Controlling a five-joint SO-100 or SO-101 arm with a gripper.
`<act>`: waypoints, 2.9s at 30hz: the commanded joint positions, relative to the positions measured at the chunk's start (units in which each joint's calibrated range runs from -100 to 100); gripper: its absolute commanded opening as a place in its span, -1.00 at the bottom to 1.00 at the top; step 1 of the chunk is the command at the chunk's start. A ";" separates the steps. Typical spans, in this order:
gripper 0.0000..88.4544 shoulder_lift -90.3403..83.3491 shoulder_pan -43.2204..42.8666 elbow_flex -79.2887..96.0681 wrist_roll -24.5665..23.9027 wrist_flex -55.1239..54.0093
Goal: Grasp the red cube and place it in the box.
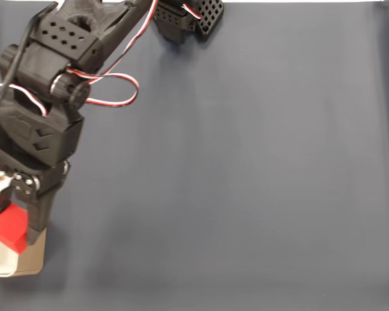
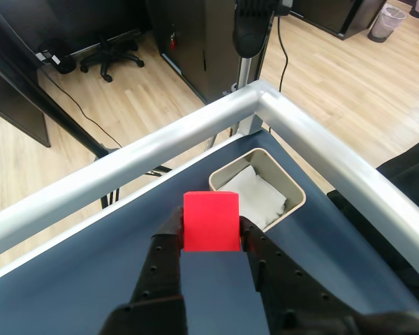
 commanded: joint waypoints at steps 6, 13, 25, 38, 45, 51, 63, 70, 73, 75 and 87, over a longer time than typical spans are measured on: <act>-1.00 2.95 2.95 -8.62 -0.78 0.15; -1.00 7.37 4.30 -15.19 -0.98 0.15; -1.00 12.48 5.29 -21.94 -1.22 0.15; -1.00 13.70 5.72 -20.67 -0.59 0.15; -1.00 14.56 6.15 -20.03 -0.20 0.07; -1.00 15.34 6.07 -20.39 0.00 -0.01; -1.00 15.78 5.79 -20.39 0.15 -0.01; -0.95 15.78 5.72 -20.39 0.15 -0.01; -0.57 15.78 5.79 -20.57 -0.83 -0.26; -0.32 15.78 5.79 -20.57 -1.51 -0.26; -0.06 15.69 5.72 -21.67 -3.22 -1.08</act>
